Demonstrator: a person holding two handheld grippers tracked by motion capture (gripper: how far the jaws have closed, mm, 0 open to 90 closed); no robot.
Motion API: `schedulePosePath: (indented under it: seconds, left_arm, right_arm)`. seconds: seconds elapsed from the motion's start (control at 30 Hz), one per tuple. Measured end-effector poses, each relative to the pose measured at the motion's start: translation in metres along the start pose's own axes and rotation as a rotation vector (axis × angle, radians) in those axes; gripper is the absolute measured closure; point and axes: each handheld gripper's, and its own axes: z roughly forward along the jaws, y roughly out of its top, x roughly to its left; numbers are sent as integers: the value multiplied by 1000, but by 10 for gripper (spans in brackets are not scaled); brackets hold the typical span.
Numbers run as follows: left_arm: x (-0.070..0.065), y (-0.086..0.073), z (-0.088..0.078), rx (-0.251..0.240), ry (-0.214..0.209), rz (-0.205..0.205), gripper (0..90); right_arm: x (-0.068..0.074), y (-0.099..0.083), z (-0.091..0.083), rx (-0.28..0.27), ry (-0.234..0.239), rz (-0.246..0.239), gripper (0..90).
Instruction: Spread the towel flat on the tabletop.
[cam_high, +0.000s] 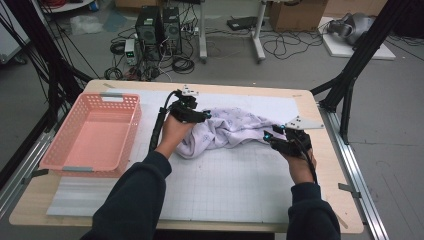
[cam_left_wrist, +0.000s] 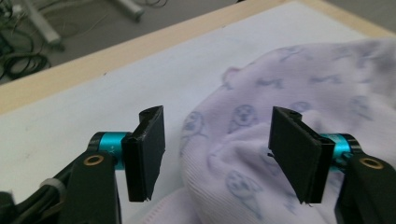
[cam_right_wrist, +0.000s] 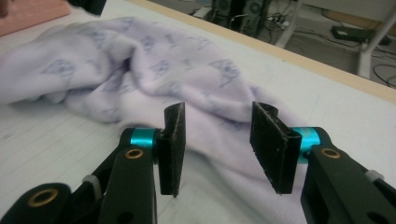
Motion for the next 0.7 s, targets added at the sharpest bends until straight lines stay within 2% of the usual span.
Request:
schedulePosePath:
  seconds: [0.13, 0.2, 0.23, 0.3, 0.33, 0.5, 0.57, 0.7]
  left_arm:
    - [-10, -11, -19, 0, -51, 47, 331]
    - [-18, -20, -24, 17, -40, 62, 324]
    - [-22, -25, -25, 29, -37, 76, 315]
    - [-28, -36, -26, 47, -57, 93, 314]
    - [-31, -42, -25, 50, -57, 100, 306]
    - [-42, -66, -26, 97, -41, 135, 293]
    - [-46, -73, -27, 118, -3, 139, 288]
    - [-50, -87, -23, 166, 25, 193, 291]
  right_arm:
    - [8, -18, -10, 15, 15, -8, 536]
    - [10, -26, -13, 25, 18, -2, 526]
    - [11, -30, -14, 10, 11, -7, 529]
    - [11, -39, -17, -9, 10, 8, 526]
    - [10, -42, -17, 2, 14, 14, 522]
    - [8, -45, -20, -15, 10, 23, 508]
    - [7, -45, -20, -17, 10, 29, 507]
    - [8, -46, -19, -10, 5, 23, 511]
